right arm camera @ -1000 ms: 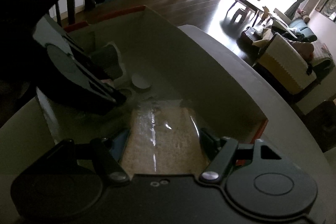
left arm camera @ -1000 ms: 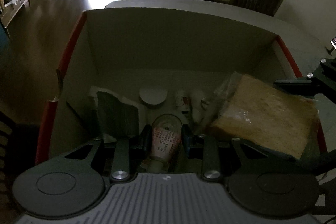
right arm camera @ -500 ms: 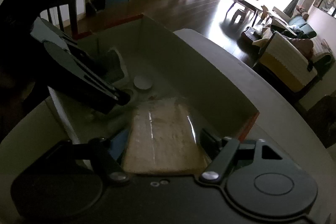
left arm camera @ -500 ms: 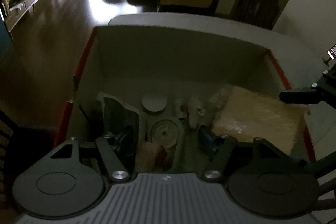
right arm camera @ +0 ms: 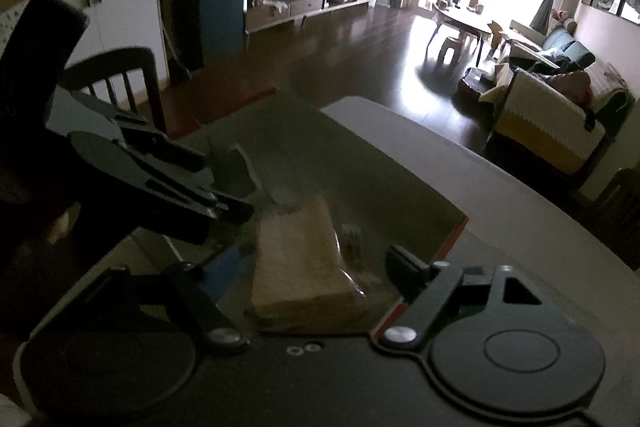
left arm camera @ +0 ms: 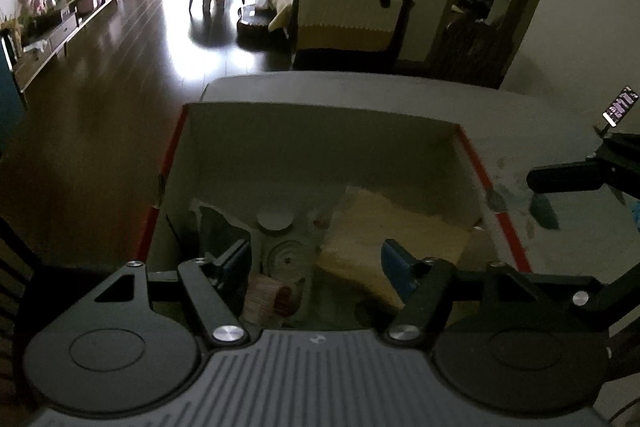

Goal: Organize objects
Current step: 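Withdraw both tools from the box back over the table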

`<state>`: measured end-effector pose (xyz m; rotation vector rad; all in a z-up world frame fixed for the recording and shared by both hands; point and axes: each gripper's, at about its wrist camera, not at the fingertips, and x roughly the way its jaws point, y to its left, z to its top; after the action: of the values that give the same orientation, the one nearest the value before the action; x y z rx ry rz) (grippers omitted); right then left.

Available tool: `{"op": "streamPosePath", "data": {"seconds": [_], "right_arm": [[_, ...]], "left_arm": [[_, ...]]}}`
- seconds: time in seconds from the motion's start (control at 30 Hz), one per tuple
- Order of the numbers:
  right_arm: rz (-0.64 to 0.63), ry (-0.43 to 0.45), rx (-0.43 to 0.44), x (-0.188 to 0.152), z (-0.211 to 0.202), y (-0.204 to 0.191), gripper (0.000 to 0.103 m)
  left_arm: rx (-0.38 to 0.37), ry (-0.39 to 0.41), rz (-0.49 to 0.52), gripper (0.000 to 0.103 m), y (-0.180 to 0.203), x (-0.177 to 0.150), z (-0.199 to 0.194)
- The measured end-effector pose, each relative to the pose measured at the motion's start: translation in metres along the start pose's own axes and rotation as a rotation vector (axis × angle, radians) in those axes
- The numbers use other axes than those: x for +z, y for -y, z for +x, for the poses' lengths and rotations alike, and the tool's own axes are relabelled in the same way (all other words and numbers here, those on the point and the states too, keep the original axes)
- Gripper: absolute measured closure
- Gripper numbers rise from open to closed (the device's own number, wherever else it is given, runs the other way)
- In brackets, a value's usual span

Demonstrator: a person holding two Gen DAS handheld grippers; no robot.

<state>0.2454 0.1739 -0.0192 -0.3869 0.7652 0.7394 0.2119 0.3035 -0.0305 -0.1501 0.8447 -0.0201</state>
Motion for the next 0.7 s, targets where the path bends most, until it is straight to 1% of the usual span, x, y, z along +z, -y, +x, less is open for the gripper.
{"op": "streamPosePath", "data": {"seconds": [0.1, 0.13, 0.2, 0.4, 0.57, 0.7], "right_arm": [[0.025, 0.033, 0.021, -0.003, -0.013, 0.001, 0.021], [0.035, 0.042, 0.027, -0.004, -0.017, 0.002, 0.021], [0.055, 0.058, 0.036, -0.006, -0.023, 0.003, 0.021], [0.113, 0.092, 0.048, -0.013, -0.037, 0.006, 0.021], [0.145, 0.126, 0.04, -0.021, -0.046, 0.009, 0.021], [0.166, 0.16, 0.032, -0.026, -0.05, 0.009, 0.021]], "left_arm": [[-0.019, 0.03, -0.008, 0.031, 0.003, -0.002, -0.013], [-0.022, 0.039, -0.01, 0.027, 0.004, -0.002, -0.017], [-0.027, 0.061, -0.01, 0.023, 0.006, -0.004, -0.025], [-0.046, 0.114, -0.029, 0.02, 0.01, -0.011, -0.047], [-0.047, 0.132, -0.044, 0.017, 0.015, -0.019, -0.055], [-0.026, 0.153, -0.041, 0.001, 0.021, -0.026, -0.059]]}}
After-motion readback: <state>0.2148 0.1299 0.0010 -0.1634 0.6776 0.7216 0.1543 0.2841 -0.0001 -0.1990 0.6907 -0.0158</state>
